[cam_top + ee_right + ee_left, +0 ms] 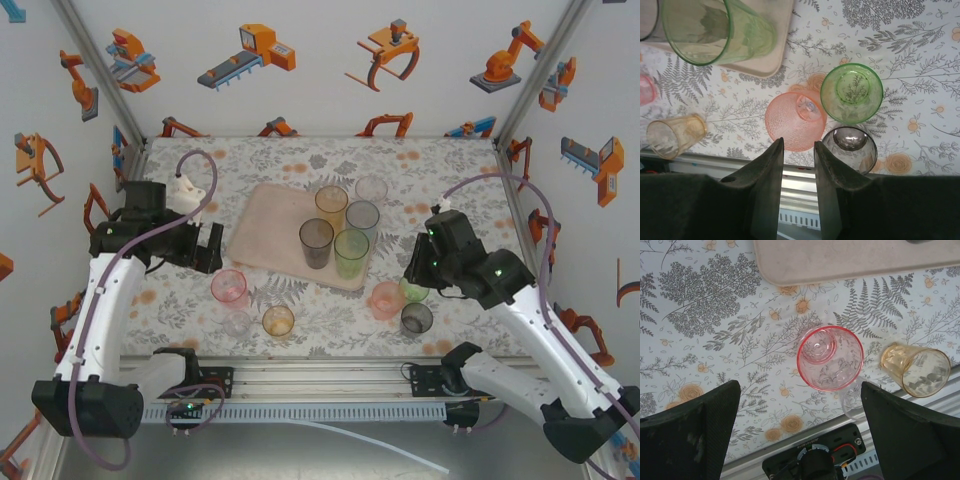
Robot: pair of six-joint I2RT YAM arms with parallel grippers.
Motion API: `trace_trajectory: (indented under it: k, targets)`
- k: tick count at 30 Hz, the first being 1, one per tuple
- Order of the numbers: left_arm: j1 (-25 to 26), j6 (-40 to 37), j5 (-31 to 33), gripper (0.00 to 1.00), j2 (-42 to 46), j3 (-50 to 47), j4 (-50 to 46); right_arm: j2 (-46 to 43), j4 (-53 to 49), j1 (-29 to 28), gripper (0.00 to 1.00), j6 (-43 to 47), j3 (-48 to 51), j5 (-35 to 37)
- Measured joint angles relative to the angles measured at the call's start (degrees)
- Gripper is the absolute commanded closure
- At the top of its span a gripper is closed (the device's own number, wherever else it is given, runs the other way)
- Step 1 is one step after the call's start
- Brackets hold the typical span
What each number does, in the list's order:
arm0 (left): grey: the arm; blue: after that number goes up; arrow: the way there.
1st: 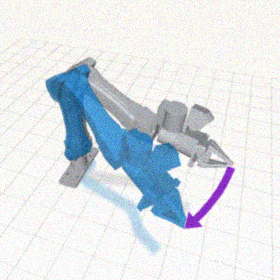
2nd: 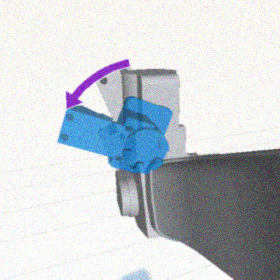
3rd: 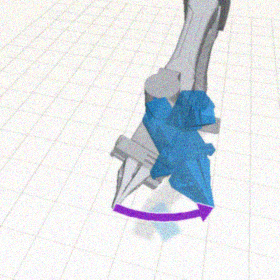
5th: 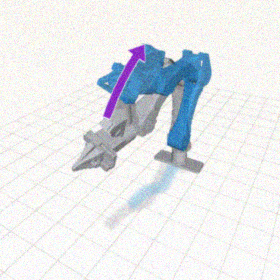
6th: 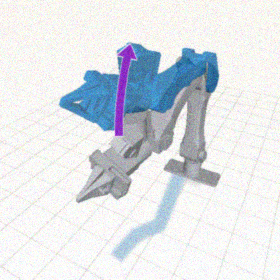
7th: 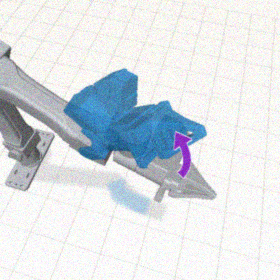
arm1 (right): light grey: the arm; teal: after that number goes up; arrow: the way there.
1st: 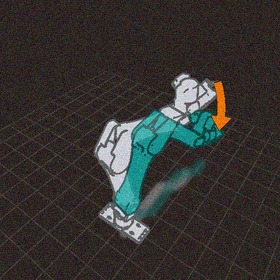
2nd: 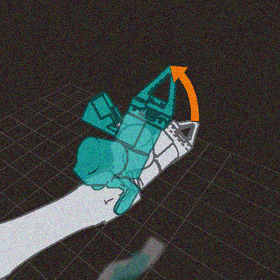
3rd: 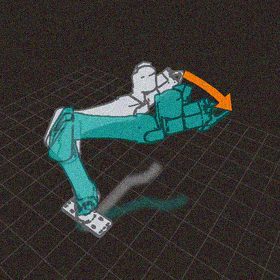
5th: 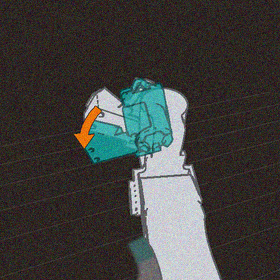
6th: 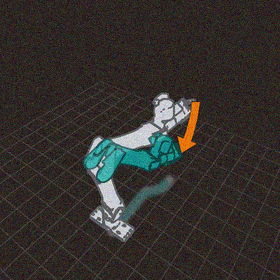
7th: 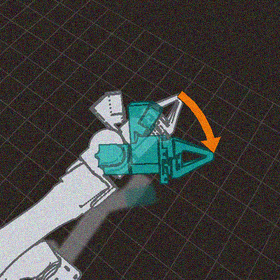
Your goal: Place the glasses into the tray
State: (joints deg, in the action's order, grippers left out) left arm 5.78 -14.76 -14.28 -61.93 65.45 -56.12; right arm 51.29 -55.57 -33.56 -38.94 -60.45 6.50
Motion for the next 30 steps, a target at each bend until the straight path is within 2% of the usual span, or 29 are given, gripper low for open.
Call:
trace_trajectory:
  k: [7, 9, 19, 24, 30]
  targets:
    - [0.0, -0.09, 0.74, 0.05, -1.09, -0.42, 1.29, 0.15, 1.07, 0.0, 0.68, -1.46, 0.02, 0.0]
    - [0.0, -0.11, 0.81, 0.11, -1.51, -0.83, 1.84, 0.11, 1.11, 0.0, 0.68, -1.81, 0.09, 0.07]
    - [0.0, -1.22, -0.9, 0.25, -5.18, -3.69, 4.39, -0.42, 1.73, 0.0, 0.68, -3.13, 1.55, 0.44]
    - [0.0, -2.91, -2.16, 0.27, -8.2, -5.03, 5.84, -0.44, 2.73, 0.0, 0.68, -3.32, 2.4, 0.48]
    - [0.0, -4.35, -3.08, 0.36, -11.52, -5.44, 7.67, -0.63, 3.65, 0.0, 0.68, -3.34, 3.3, 0.61]
